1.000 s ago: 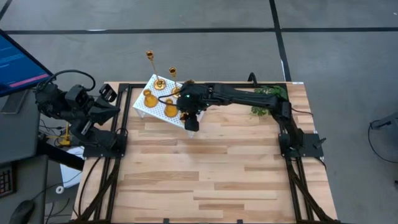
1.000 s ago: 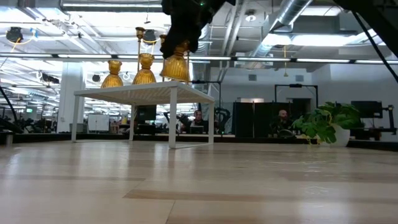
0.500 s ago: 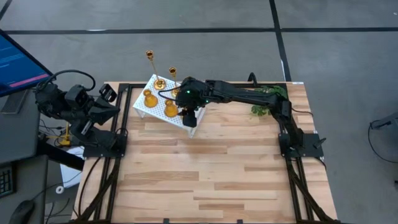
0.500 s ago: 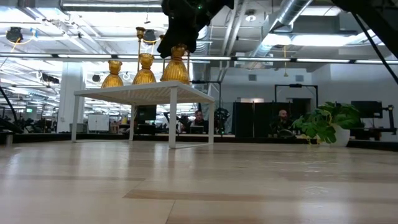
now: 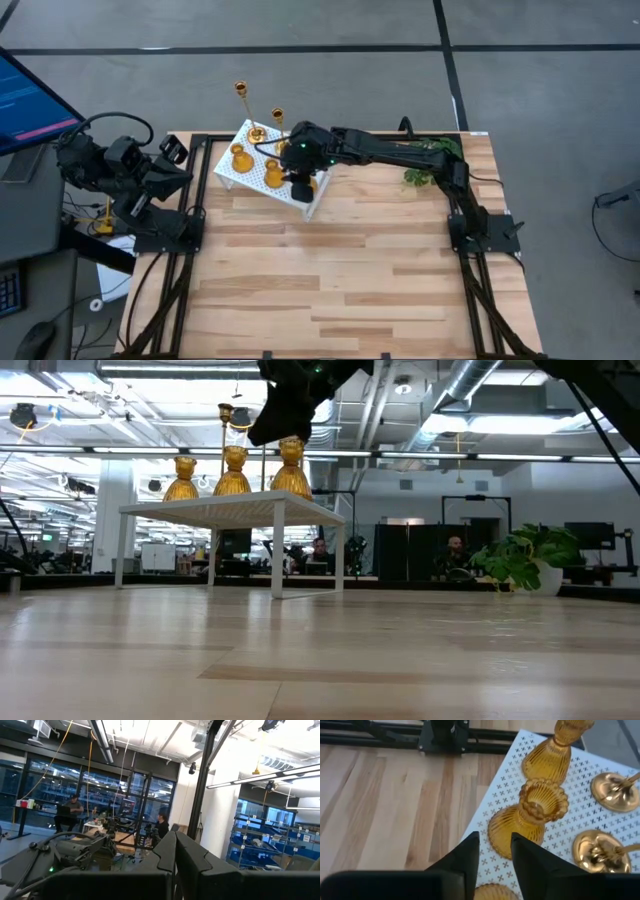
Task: Pick & Place candle stick holders
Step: Put the brown glass candle holder on the shelf aligned with the other brown glass candle holder, then return to Home Position
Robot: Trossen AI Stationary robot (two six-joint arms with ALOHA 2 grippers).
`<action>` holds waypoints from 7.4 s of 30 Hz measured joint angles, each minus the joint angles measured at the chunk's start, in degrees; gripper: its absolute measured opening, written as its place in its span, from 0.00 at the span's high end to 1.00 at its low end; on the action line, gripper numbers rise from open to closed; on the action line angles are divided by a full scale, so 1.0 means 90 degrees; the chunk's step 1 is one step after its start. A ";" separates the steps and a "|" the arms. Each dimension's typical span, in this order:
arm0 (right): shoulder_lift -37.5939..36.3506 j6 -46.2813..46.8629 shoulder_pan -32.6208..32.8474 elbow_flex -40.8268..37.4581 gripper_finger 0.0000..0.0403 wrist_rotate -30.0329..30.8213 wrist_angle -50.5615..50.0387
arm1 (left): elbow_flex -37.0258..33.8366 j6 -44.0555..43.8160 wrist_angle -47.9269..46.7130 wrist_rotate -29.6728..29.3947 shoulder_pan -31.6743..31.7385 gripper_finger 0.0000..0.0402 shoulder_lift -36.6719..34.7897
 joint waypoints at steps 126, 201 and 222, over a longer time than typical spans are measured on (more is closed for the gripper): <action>-0.1576 0.1228 0.0151 -0.4976 1.00 0.1293 0.4090 | 0.0000 0.0146 0.0007 0.0093 0.0000 0.98 0.0002; -0.7043 0.2139 0.4095 -0.4988 1.00 0.6825 0.0188 | -0.2161 -0.2321 -0.1803 -0.2427 0.2311 1.00 0.3419; -0.7105 0.2067 0.4107 -0.4988 1.00 0.6802 0.0261 | -0.1919 -0.2249 -0.1159 -0.1376 0.2159 1.00 0.3039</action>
